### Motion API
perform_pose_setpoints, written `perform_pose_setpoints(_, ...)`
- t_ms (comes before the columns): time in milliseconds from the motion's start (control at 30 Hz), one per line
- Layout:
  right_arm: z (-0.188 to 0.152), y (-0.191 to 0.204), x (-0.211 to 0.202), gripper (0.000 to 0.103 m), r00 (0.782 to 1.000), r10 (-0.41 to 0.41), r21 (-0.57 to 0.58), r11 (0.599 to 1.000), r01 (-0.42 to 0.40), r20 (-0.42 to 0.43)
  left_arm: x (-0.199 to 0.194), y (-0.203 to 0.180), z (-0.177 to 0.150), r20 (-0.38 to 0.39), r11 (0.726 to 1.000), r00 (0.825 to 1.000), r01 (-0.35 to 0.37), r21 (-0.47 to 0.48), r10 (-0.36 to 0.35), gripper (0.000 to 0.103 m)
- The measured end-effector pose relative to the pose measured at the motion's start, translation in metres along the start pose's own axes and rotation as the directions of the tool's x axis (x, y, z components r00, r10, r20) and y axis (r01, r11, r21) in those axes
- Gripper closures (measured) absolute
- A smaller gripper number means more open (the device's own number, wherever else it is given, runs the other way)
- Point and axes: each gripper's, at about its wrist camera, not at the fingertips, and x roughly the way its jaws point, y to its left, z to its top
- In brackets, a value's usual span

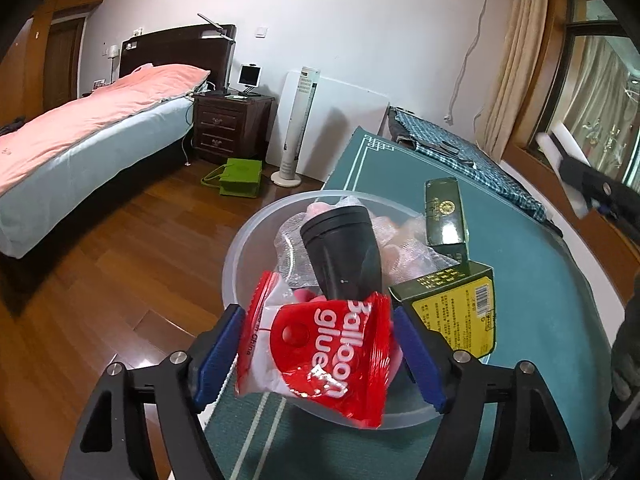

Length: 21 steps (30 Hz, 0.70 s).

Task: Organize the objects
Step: 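Lower the glue packet into the bowl and open the left gripper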

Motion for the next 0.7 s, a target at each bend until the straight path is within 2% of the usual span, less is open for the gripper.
perform_pose_setpoints(167,0.007,0.016,0.017,0.056,1.000,0.015,-0.035,0.999,-0.015,-0.006,0.000,-0.007,-0.002,0.016,0.999,1.000,-0.018,0.035,0.018,0.024)
perform_pose_setpoints(267,0.005,0.019,0.020,0.056,1.000,0.024,-0.038,0.999,-0.024,-0.008,0.000,-0.007,-0.002,0.016,0.999,1.000,-0.022,0.039,0.021,0.037)
perform_pose_setpoints(333,0.004,0.018,0.020,0.056,1.000,0.025,-0.033,0.999,-0.025,-0.010,-0.001,-0.006,-0.001,0.020,0.999,1.000,-0.025,0.030,0.024,0.041)
perform_pose_setpoints(500,0.002,0.010,0.017,0.056,1.000,0.017,-0.011,1.000,-0.017,-0.007,-0.011,-0.008,0.014,0.067,1.000,0.998,-0.006,0.019,0.004,0.044)
perform_pose_setpoints(700,0.001,0.003,0.010,0.056,1.000,0.010,0.009,1.000,-0.010,0.004,-0.012,-0.035,0.042,0.133,0.996,0.989,0.050,0.068,-0.058,0.044)
